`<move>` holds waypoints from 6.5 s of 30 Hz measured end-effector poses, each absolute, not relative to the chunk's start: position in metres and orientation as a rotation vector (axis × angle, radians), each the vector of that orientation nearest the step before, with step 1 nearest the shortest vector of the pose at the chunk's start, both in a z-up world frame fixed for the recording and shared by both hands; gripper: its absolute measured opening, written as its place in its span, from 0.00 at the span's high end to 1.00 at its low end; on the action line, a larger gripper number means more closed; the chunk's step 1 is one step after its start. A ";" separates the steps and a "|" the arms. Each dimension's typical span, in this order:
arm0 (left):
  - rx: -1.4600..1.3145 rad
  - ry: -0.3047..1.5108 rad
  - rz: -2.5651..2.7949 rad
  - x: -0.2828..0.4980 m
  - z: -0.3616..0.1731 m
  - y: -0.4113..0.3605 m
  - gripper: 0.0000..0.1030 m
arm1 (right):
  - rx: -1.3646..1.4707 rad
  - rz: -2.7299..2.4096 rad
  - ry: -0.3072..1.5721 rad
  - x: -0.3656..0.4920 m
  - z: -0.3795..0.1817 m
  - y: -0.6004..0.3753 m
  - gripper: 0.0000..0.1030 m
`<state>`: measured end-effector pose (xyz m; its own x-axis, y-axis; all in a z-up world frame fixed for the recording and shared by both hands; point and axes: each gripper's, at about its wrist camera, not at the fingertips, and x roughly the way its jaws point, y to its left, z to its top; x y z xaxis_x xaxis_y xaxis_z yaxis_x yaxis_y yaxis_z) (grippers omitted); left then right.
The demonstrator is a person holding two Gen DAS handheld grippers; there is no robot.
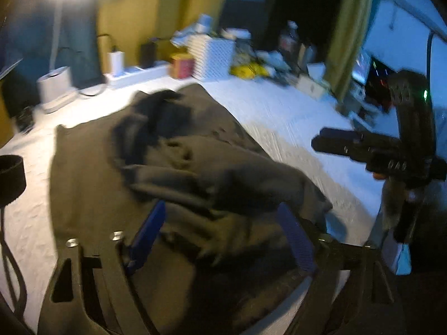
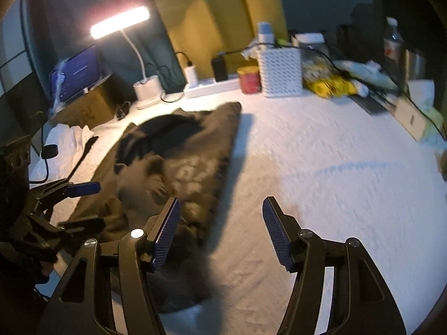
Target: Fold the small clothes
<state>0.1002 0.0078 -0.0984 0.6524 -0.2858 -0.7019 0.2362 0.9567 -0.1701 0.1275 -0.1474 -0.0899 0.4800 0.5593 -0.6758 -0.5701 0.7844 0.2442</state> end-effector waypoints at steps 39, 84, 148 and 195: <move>-0.076 0.876 0.035 0.009 -0.090 0.094 0.98 | -0.247 0.789 0.860 0.095 -0.114 -0.086 0.37; -0.131 0.811 0.064 0.196 -0.098 0.173 0.96 | -0.219 0.796 0.894 0.230 -0.128 -0.031 0.37; -0.138 0.858 0.087 0.067 -0.115 0.141 0.34 | -0.212 0.738 0.845 0.153 -0.099 -0.068 0.37; -0.203 0.835 -0.020 0.033 -0.114 0.092 0.47 | -0.150 0.819 0.893 0.072 -0.131 -0.086 0.38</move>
